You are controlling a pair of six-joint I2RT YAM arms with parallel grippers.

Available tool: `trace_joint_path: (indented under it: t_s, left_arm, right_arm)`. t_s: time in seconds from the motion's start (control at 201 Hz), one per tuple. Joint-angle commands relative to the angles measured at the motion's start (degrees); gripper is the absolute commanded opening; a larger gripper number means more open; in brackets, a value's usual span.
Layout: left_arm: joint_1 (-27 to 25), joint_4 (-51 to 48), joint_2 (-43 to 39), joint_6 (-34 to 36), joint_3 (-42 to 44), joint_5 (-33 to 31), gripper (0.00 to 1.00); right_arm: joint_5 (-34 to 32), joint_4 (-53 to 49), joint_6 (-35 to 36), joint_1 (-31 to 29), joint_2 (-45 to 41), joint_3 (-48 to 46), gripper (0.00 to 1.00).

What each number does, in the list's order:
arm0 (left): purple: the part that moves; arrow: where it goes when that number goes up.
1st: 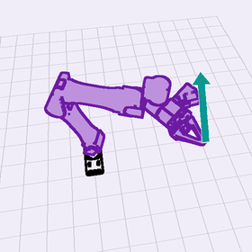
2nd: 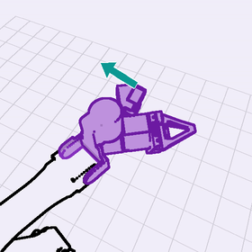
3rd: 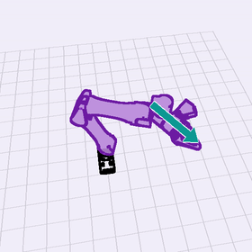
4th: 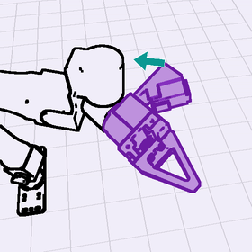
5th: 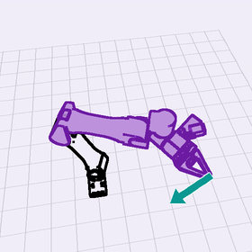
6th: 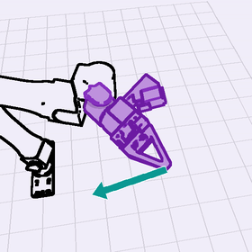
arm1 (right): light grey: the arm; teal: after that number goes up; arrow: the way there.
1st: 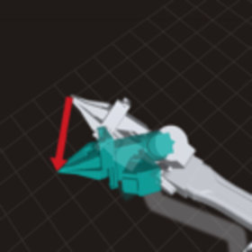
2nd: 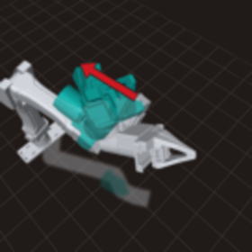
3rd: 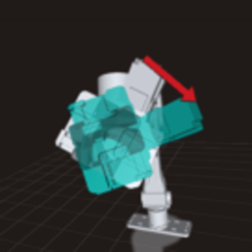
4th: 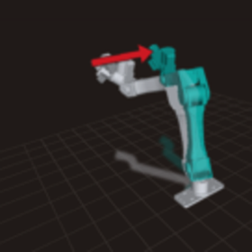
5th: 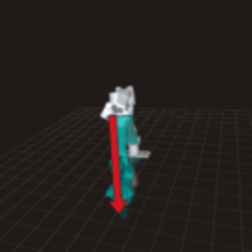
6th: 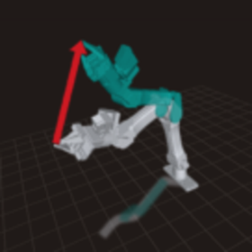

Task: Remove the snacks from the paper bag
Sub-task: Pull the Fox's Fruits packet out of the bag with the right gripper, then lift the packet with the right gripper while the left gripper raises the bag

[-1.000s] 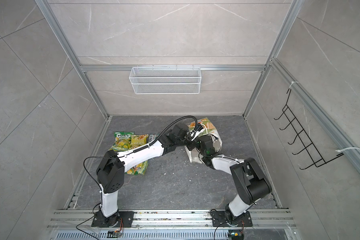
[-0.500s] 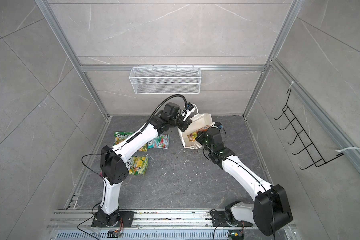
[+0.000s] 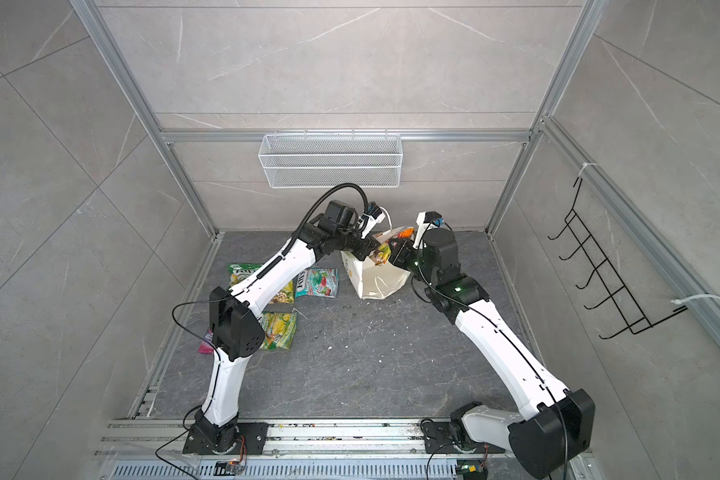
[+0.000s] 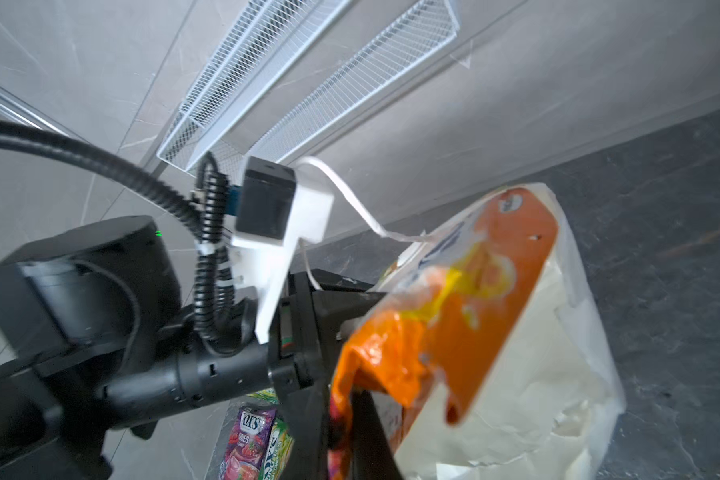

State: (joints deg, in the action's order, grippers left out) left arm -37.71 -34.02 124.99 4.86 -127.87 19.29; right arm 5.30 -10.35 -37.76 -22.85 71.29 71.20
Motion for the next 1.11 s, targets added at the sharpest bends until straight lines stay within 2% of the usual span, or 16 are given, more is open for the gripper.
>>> trace_joint_path:
  t_s: [0.0,0.219,0.353,0.448,0.562,0.732,0.821,0.876,1.065,1.105]
  left_arm:
    - [0.83,-2.98,0.57,-4.73,-5.20,5.67,0.00]
    - [2.67,-5.03,0.70,-16.58,-10.74,10.29,0.00]
    - [4.05,-2.35,1.75,-26.49,-9.32,15.78,0.00]
    - [3.92,-0.81,3.80,-30.90,-8.01,18.19,0.00]
    - [3.27,-1.09,5.22,-32.75,-7.55,16.98,0.00]
    - [3.00,-0.61,5.41,-31.30,-6.82,15.21,0.00]
    - [3.19,-0.79,5.55,-30.38,-7.21,14.34,0.16]
    - [3.34,-1.13,5.36,-29.72,-7.20,13.55,0.37]
    - [4.53,-4.91,3.26,-24.40,-6.87,8.02,0.73]
    - [5.00,-5.65,2.58,-23.16,-6.87,6.84,0.77]
  right_arm:
    - [0.23,1.13,3.93,0.04,-3.83,5.49,0.00]
    - [-7.74,-5.28,7.99,0.04,-9.10,12.85,0.00]
    - [-11.40,-7.65,10.25,0.12,-12.10,15.19,0.00]
    - [-14.11,-8.39,11.90,0.12,-14.44,15.32,0.00]
    - [-16.76,-10.23,13.47,0.08,-15.97,15.52,0.00]
    - [-18.08,-11.47,14.55,0.07,-16.96,14.32,0.00]
    - [-17.20,-11.65,14.54,0.09,-17.07,13.52,0.00]
    - [-16.73,-12.00,14.62,0.07,-17.15,13.07,0.00]
    - [-16.08,-12.36,14.82,0.11,-17.45,10.95,0.00]
    - [-15.83,-12.48,14.90,0.09,-17.33,10.80,0.00]
